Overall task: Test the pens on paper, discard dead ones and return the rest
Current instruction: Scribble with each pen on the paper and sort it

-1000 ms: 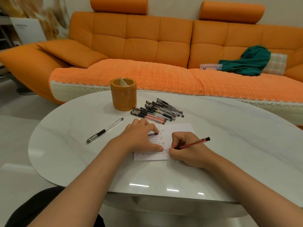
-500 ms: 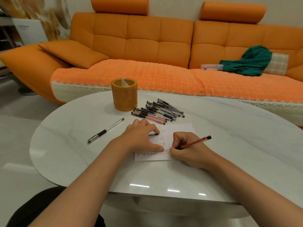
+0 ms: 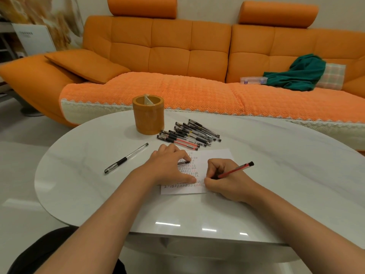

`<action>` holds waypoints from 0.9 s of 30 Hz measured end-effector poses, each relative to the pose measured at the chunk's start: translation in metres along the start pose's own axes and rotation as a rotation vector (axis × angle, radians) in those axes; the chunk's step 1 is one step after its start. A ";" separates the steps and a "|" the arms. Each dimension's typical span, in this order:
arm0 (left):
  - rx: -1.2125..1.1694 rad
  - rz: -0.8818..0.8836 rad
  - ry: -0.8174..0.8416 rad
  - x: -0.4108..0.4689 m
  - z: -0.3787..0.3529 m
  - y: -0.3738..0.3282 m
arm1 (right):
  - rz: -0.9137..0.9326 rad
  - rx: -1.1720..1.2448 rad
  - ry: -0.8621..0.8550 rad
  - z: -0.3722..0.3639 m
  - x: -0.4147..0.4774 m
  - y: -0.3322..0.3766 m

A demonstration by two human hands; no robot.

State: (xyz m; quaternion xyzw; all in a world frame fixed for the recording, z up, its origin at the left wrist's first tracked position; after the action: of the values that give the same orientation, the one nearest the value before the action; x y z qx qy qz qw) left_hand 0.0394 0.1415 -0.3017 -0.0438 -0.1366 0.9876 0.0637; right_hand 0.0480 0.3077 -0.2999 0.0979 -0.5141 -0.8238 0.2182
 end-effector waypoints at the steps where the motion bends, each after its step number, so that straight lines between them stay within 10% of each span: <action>1: -0.004 -0.002 0.000 0.000 0.000 0.000 | -0.029 0.064 -0.041 0.003 0.001 -0.002; 19: -0.188 0.028 -0.070 -0.001 0.011 0.009 | -0.160 0.625 -0.139 0.018 0.015 0.006; 27: -0.070 0.053 -0.165 -0.003 0.018 0.014 | 0.043 -0.095 -0.252 0.036 0.020 0.028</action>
State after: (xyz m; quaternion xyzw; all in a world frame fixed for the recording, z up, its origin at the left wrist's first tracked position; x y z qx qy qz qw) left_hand 0.0385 0.1229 -0.2877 0.0317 -0.1745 0.9838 0.0243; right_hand 0.0237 0.3166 -0.2574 -0.0278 -0.4999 -0.8480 0.1737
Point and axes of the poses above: each hand's wrist, its own x-axis towards the middle knuckle, its own z-axis out of the back of the hand, y = z × x, the point moved 7 cm from there along x, towards the middle knuckle, and after that the axes turned 3 degrees about -y, right-handed, at the moved point
